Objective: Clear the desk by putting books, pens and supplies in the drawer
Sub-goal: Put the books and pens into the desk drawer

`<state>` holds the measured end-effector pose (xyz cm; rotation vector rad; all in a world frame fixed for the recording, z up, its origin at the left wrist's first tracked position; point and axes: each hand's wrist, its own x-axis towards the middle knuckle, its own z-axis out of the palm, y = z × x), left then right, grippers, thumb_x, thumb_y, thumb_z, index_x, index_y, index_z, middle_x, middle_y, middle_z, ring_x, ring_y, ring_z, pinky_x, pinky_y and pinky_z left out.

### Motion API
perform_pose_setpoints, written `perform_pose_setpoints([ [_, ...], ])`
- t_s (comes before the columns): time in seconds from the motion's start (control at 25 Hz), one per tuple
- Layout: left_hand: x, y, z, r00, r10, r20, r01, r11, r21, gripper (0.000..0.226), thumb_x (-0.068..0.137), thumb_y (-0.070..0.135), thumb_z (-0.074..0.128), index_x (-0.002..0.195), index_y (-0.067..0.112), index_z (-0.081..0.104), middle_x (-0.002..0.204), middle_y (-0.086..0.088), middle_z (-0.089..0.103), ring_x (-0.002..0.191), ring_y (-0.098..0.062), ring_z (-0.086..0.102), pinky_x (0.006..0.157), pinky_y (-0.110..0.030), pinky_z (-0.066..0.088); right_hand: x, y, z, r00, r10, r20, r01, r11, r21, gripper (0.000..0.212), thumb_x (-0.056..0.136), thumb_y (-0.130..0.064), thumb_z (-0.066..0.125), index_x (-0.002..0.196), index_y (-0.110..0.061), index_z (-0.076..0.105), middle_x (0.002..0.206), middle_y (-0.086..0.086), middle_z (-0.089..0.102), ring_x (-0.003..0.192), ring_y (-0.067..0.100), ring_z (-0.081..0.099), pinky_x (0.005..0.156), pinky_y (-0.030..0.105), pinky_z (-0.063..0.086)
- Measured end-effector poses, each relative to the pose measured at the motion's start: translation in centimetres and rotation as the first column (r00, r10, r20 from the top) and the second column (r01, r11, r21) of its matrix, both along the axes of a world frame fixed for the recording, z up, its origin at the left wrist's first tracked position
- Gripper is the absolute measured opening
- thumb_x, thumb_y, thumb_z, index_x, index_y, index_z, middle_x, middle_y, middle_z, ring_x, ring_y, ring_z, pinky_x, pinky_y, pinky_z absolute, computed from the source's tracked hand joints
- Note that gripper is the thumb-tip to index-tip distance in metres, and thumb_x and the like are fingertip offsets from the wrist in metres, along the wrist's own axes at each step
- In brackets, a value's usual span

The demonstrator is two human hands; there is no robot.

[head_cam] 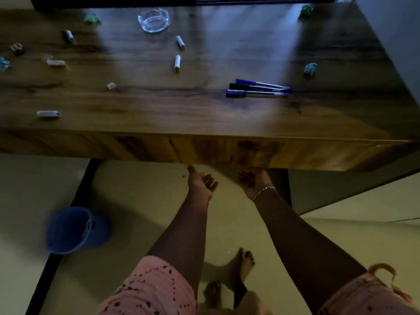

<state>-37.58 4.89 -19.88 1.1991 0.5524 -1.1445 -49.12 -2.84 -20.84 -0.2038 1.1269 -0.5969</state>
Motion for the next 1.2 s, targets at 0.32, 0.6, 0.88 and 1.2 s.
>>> perform_pose_setpoints([
  [0.32,0.5,-3.5,-1.1,0.987,0.102,-0.127,-0.127,0.97,-0.206,0.084,0.09,0.069,0.011,0.148,0.01,0.017,0.156,-0.012,0.019,0.143,-0.027,0.02,0.114,-0.048,0.013,0.6,-3.2,-2.6,0.99,-0.139,0.01,0.139,0.99,0.02,0.03,0.091,0.006,0.029,0.077,-0.009,0.051,0.076,0.009,0.055,0.074,0.021,0.053,0.064,0.029,0.052],
  [0.6,0.9,-4.3,-2.2,0.976,0.176,-0.131,-0.201,0.956,-0.212,0.085,0.087,0.073,0.009,0.148,0.015,0.021,0.156,-0.01,0.02,0.142,-0.028,0.024,0.113,-0.046,0.017,0.3,-3.5,-2.2,0.995,-0.098,-0.017,0.098,0.995,0.026,0.031,0.082,0.017,0.03,0.085,-0.006,0.051,0.109,0.017,0.051,0.106,0.034,0.049,0.092,0.039,0.049],
  [0.88,-3.2,3.9,-2.1,0.992,0.121,-0.047,-0.128,0.967,-0.219,0.08,0.089,0.07,0.01,0.148,0.017,0.022,0.154,-0.011,0.025,0.139,-0.03,0.03,0.111,-0.046,0.023,-3.3,4.1,-2.2,0.996,-0.085,-0.008,0.086,0.996,0.028,0.03,0.081,0.018,0.03,0.086,-0.004,0.05,0.089,0.013,0.055,0.084,0.026,0.055,0.067,0.031,0.053],
  [1.2,-6.7,8.4,-2.6,0.99,0.138,0.012,-0.135,0.982,-0.133,0.084,0.086,0.071,0.001,0.147,0.02,0.026,0.152,-0.01,0.031,0.137,-0.031,0.034,0.109,-0.047,0.025,-6.1,9.0,-1.5,0.994,-0.092,0.054,0.091,0.996,0.021,0.039,0.08,0.018,0.023,0.086,-0.01,0.049,0.082,0.009,0.054,0.076,0.022,0.053,0.06,0.027,0.054],
])
